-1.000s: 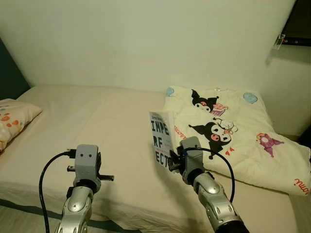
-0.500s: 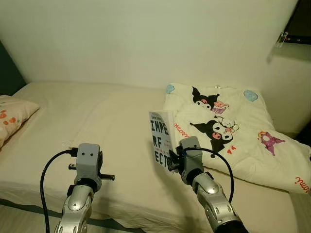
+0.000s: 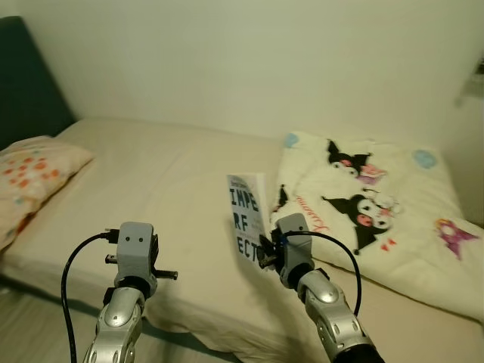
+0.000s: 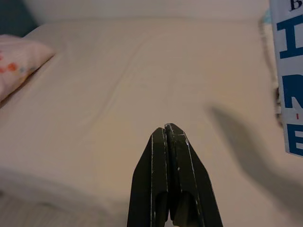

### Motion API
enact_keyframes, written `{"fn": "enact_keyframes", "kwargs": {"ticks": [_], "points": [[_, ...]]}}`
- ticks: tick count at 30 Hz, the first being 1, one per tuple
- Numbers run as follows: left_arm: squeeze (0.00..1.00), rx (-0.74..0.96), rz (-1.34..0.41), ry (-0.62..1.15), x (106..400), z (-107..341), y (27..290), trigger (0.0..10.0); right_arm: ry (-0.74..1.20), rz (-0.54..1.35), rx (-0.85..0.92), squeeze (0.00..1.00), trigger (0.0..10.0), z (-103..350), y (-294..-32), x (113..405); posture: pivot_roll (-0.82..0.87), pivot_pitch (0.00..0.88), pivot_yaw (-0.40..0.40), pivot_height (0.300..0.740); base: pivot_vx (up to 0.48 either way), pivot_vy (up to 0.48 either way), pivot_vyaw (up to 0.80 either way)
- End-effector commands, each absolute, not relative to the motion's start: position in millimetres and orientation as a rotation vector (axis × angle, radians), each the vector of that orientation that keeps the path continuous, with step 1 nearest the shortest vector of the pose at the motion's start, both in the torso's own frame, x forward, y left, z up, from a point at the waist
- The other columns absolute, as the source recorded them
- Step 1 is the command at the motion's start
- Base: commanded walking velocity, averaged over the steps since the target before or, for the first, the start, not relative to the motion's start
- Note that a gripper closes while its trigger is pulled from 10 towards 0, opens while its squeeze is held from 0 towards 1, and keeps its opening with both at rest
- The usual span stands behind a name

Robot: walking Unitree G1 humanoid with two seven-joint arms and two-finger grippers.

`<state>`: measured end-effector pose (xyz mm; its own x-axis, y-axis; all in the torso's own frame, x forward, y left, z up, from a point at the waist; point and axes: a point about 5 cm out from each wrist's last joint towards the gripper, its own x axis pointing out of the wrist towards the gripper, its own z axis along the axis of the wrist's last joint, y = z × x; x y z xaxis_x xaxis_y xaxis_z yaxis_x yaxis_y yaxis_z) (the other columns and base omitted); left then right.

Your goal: Clean up the room

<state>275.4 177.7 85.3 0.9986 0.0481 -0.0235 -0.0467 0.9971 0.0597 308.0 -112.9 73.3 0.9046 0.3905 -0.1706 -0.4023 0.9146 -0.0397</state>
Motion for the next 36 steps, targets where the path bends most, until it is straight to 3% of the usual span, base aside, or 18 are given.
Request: {"fn": "enact_keyframes", "kwargs": {"ticks": [1,30,36], "points": [[0.0,0.054,0.053,0.042,272,82,180,10.0,0.12,0.421,-0.069,0.0,10.0,79,-110,309,-0.02,0.095,0.021,0.74,0.0,0.0,0.8],[0.0,0.053,0.021,0.102,272,77,173,10.0,0.104,0.415,-0.03,0.0,10.0,88,-107,322,-0.01,0.094,0.025,0.74,0.0,0.0,0.8],[0.0,0.07,0.079,0.145,273,73,175,10.0,0.11,0.402,-0.01,0.0,10.0,89,-107,324,-0.01,0.09,0.021,0.74,0.0,0.0,0.8]]}}
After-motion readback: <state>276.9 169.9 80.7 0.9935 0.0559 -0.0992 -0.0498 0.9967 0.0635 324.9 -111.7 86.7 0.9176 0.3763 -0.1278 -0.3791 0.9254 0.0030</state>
